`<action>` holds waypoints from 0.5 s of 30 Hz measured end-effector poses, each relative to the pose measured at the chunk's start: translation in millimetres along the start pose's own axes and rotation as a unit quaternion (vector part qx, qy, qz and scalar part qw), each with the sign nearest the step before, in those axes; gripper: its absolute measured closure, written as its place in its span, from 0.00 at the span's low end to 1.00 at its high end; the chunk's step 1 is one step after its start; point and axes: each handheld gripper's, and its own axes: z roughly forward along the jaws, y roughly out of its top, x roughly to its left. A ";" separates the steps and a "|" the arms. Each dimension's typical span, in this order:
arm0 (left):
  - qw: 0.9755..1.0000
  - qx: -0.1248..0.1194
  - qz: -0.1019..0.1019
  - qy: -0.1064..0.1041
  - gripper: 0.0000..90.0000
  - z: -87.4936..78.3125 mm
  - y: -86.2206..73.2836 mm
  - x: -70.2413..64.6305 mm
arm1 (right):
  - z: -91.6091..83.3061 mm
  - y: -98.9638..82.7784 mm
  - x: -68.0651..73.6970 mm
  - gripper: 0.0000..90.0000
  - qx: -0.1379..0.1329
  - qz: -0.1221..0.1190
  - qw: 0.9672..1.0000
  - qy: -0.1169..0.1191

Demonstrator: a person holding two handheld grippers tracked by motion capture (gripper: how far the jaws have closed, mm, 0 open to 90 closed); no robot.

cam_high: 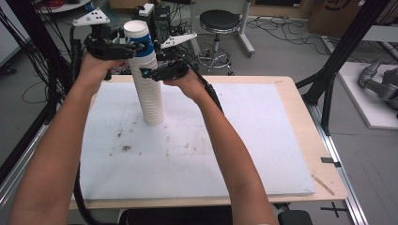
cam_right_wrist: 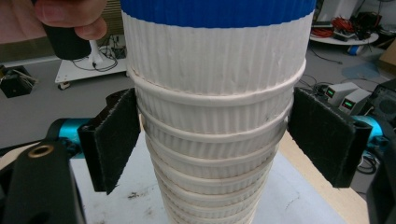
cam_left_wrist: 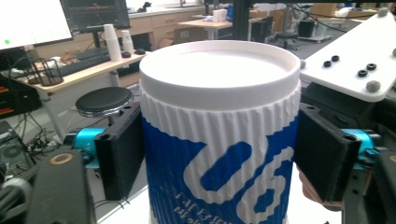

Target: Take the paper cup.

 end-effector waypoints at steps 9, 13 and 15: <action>1.000 -0.023 -0.001 0.000 0.30 -4.2 10.9 -1.4 | -1.9 0.6 1.2 0.20 0.005 -0.004 1.000 -0.001; 0.999 -0.053 -0.005 0.000 0.31 -12.7 29.7 -2.5 | -1.9 0.9 2.5 0.20 0.009 -0.006 1.000 -0.002; 0.998 -0.060 0.003 0.002 0.31 -16.8 41.0 -5.7 | -2.8 1.1 2.8 0.20 0.011 -0.001 1.000 -0.003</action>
